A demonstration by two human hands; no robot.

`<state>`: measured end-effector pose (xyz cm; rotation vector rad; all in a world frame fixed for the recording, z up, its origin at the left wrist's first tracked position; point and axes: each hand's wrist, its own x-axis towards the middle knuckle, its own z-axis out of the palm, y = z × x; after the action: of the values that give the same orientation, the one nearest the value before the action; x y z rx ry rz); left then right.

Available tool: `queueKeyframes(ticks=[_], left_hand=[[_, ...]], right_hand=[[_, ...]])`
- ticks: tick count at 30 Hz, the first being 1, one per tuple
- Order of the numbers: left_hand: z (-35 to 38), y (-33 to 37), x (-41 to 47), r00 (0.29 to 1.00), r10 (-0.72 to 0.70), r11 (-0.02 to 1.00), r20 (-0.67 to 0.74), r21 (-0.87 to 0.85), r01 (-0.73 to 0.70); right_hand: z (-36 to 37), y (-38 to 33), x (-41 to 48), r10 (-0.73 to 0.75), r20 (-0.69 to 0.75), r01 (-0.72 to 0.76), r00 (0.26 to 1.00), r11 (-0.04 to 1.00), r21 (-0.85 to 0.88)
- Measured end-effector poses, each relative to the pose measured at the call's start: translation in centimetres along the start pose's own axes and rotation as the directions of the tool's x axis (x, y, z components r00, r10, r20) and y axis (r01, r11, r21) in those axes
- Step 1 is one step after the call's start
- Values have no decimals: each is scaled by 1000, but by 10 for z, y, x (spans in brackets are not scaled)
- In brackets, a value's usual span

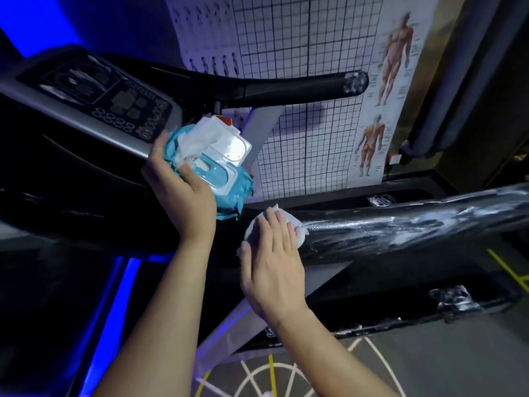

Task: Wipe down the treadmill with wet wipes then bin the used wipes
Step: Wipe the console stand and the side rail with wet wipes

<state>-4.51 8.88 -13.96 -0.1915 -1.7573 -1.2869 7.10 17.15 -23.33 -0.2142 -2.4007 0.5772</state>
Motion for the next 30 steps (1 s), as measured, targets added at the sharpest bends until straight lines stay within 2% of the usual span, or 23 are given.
queueKeyframes(ticks=[6,11,15,23,27,30], left_hand=[[0,1,-2,998,-63,998,27,-14,64],[-1,-1,1,996,-70,997,53,-37,73],[0,-1,1,995,-87,995,58,-47,90],[0,-2,0,992,-95,993,85,-57,100],[0,-1,0,993,-93,994,79,-45,97],[1,-3,1,993,-96,994,74,-46,100]], right_hand=[[4,29,-15,-48,2,48,999,995,-87],[2,12,29,42,14,-40,999,992,-122],[-2,18,50,-64,-36,58,997,987,-147],[0,71,-8,-191,-66,171,979,957,-233],[-5,61,20,-106,-65,90,992,973,-211],[-8,54,30,-99,-86,83,991,981,-177]])
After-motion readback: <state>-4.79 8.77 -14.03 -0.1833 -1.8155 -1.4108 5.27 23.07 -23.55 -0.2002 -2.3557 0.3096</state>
